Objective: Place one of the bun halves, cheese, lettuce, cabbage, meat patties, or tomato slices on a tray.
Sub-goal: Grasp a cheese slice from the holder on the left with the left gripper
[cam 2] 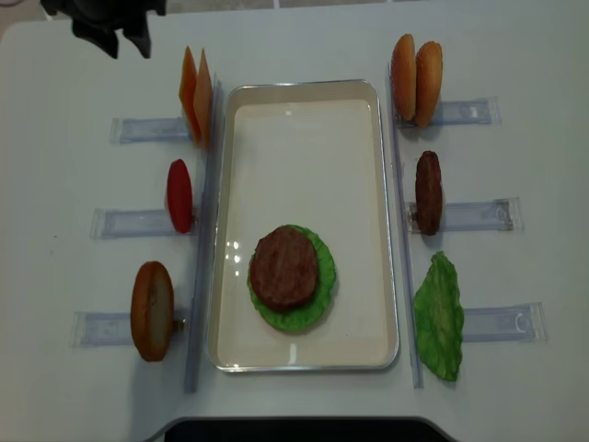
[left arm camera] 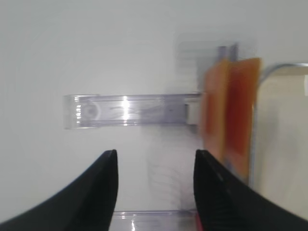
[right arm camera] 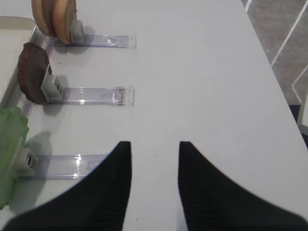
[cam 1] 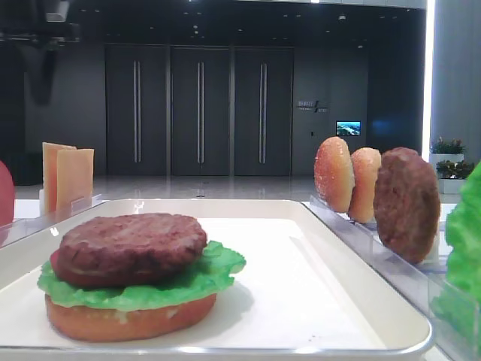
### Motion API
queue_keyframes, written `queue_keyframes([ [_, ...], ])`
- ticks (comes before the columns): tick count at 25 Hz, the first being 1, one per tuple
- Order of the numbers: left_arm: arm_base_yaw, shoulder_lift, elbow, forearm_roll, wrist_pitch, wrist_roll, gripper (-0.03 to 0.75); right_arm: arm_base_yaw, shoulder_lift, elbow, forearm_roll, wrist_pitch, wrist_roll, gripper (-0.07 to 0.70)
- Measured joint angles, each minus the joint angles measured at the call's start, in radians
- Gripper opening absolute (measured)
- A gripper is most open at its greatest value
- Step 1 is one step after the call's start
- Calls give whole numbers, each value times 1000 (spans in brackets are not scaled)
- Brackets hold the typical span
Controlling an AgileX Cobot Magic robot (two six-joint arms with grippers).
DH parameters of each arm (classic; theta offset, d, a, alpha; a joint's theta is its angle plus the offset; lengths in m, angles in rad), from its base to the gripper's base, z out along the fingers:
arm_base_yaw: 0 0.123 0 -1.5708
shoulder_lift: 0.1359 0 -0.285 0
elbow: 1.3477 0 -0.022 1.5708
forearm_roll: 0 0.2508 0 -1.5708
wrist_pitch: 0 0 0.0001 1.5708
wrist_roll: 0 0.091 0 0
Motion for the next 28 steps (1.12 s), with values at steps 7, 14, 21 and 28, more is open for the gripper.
queue_keyframes([
  [7,-139,23,0,0,-11,-75,391,0,0,0,0,0,0,235],
  [14,-144,45,0,20,-32,-111,391,0,0,0,1,0,0,235],
  [21,-144,93,0,26,-93,-124,391,0,0,0,1,0,0,235],
  [28,-144,119,0,27,-123,-138,391,0,0,1,1,0,0,235],
])
